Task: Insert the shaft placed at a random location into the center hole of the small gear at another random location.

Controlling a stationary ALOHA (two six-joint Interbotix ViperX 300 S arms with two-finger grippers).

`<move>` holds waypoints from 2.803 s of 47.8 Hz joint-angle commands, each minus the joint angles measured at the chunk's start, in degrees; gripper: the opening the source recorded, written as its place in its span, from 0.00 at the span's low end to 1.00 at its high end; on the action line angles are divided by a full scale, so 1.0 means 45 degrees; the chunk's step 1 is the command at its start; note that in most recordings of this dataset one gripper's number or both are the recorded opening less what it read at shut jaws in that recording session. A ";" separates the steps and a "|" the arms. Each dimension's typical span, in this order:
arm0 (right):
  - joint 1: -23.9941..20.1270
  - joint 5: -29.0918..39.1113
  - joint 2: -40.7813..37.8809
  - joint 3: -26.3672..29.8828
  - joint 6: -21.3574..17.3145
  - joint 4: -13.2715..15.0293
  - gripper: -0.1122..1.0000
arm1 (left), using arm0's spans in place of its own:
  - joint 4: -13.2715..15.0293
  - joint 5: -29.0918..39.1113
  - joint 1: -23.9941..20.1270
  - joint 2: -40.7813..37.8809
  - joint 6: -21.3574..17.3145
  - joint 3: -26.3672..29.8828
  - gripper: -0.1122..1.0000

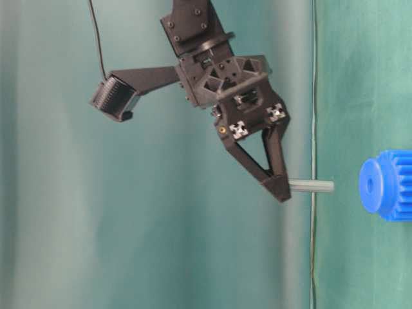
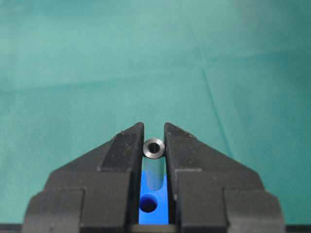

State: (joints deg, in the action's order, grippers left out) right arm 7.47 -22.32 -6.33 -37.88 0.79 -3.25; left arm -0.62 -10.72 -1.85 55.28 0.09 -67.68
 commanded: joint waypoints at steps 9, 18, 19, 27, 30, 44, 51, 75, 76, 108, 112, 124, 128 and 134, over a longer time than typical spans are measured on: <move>-0.0039 -0.0020 -0.0273 0.0391 -0.0117 -0.0059 0.22 | -0.0039 -0.0059 -0.0098 -0.0098 -0.0020 0.0254 0.10; -0.0039 -0.0078 -0.0586 0.0391 -0.0117 -0.0059 0.22 | -0.0059 -0.0059 -0.0156 -0.0078 -0.0020 0.0234 0.10; -0.0039 -0.0078 -0.0625 0.0391 -0.0117 -0.0059 0.22 | -0.0059 -0.0059 -0.0176 -0.0078 -0.0020 0.0254 0.10; -0.0039 -0.0078 -0.0801 0.0371 -0.0137 -0.0156 0.22 | -0.0039 -0.0059 -0.0176 -0.0078 -0.0020 0.0254 0.10; -0.0039 -0.0078 -0.0801 0.0371 -0.0137 -0.0156 0.22 | -0.0039 -0.0059 -0.0176 -0.0059 0.0000 0.0234 0.10; -0.0039 -0.0059 -0.0605 0.0410 -0.0098 -0.0156 0.22 | -0.0059 -0.0059 -0.0195 -0.0059 0.0000 0.0254 0.10; -0.0039 0.0020 -0.0117 0.0410 -0.0020 -0.0117 0.22 | -0.0059 -0.0059 -0.0176 -0.0059 0.0020 0.0234 0.10; -0.0059 0.0332 0.0430 0.0391 -0.0020 -0.0078 0.22 | -0.0059 -0.0039 -0.0195 -0.0039 0.0000 0.0234 0.10; -0.0039 0.0332 0.0410 0.0391 -0.0020 -0.0078 0.22 | -0.0039 -0.0059 -0.0195 -0.0039 0.0000 0.0234 0.10; -0.0156 -0.0117 -0.0664 0.0430 -0.0137 -0.0273 0.22 | -0.0059 -0.0059 -0.0176 -0.0039 0.0000 0.0254 0.10; -0.0156 -0.0176 -0.0762 0.0410 -0.0117 -0.0273 0.22 | -0.0039 -0.0039 -0.0176 -0.0039 0.0000 0.0234 0.10; -0.0156 -0.0430 -0.1250 0.0391 -0.0137 -0.0469 0.22 | -0.0039 -0.0059 -0.0195 -0.0039 0.0000 0.0234 0.10; -0.0156 -0.0547 -0.1426 0.0391 -0.0117 -0.0508 0.22 | -0.0039 -0.0059 -0.0195 -0.0059 0.0000 0.0234 0.10; -0.0176 -0.0684 -0.1680 0.0391 -0.0117 -0.0547 0.22 | -0.0039 -0.0039 -0.0195 -0.0059 -0.0020 0.0254 0.10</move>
State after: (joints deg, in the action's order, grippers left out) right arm 6.59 -24.26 -14.33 -37.18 0.70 -5.36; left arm -0.70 -10.63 -2.55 55.28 0.09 -67.68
